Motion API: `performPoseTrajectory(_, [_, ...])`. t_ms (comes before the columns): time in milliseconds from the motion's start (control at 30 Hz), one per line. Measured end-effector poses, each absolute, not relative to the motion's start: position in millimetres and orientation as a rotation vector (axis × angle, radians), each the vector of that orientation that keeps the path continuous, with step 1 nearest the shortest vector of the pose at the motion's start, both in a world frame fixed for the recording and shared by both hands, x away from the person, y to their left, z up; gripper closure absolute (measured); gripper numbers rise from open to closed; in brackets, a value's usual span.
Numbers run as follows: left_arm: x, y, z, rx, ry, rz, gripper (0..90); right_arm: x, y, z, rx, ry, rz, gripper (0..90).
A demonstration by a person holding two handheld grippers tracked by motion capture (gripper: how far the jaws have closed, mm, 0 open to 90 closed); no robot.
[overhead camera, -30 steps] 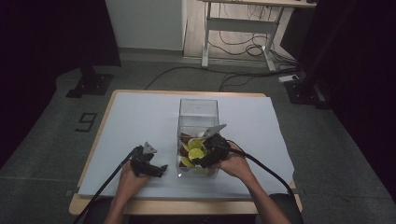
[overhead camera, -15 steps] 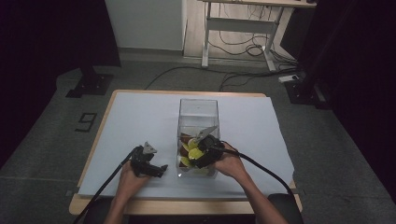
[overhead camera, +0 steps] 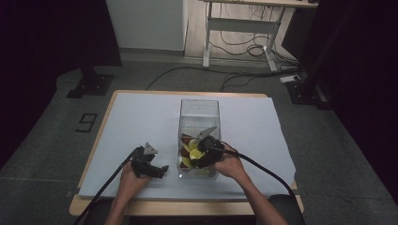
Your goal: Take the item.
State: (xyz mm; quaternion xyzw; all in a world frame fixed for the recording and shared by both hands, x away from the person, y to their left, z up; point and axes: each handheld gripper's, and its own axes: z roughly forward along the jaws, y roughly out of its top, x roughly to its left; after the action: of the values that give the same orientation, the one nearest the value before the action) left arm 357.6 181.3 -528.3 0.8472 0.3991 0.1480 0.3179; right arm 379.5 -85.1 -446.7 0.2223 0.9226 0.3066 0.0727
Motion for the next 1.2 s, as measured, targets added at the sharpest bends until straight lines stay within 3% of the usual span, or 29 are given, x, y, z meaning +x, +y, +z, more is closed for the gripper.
performPoseTrajectory(1200, [358, 181, -528, 2.228, 1.050, 0.389, 0.0, 375, -115, -406, 0.715, 2.667, 0.996, 37.8])
